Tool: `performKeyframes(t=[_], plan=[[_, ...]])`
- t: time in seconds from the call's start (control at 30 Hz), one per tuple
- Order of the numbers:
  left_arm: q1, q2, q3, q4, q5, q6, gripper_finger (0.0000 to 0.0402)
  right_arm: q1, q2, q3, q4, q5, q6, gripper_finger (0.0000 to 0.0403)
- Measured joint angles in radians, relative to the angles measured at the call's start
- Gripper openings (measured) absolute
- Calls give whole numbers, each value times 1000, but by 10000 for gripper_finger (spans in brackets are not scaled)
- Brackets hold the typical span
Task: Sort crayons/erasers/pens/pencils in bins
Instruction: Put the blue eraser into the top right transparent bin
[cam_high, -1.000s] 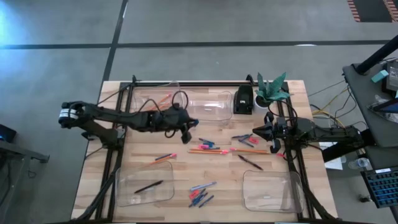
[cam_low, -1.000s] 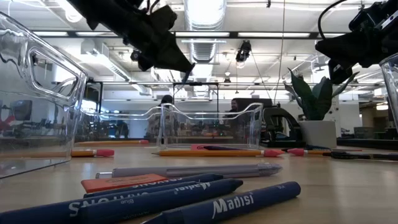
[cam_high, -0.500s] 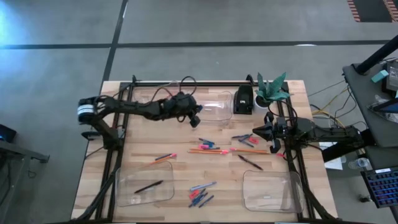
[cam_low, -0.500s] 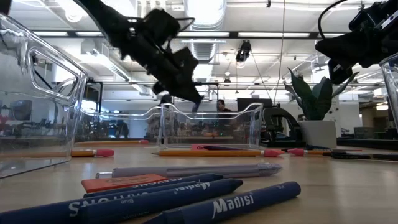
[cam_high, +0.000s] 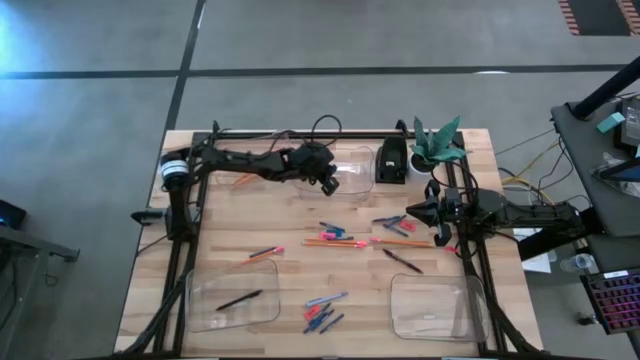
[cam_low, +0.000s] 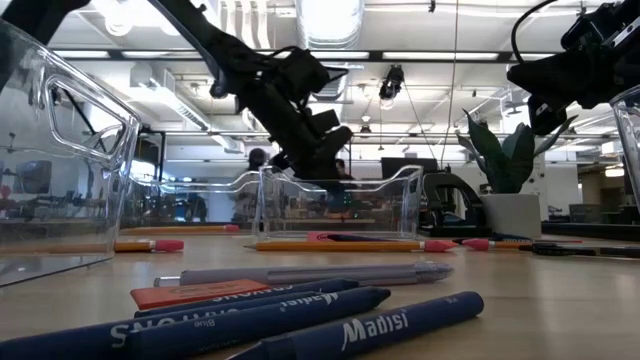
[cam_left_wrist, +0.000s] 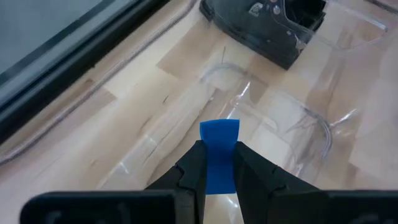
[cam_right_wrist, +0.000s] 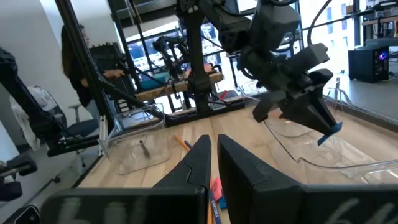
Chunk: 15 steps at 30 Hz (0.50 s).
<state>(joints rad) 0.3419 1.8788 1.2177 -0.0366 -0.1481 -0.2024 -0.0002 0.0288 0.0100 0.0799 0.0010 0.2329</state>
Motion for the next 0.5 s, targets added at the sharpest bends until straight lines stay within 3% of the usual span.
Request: performKeyframes(t=[0.5], plan=[[-1, 30, 13, -26, 0, 27, 50, 0, 0, 0, 0, 0, 0, 22]])
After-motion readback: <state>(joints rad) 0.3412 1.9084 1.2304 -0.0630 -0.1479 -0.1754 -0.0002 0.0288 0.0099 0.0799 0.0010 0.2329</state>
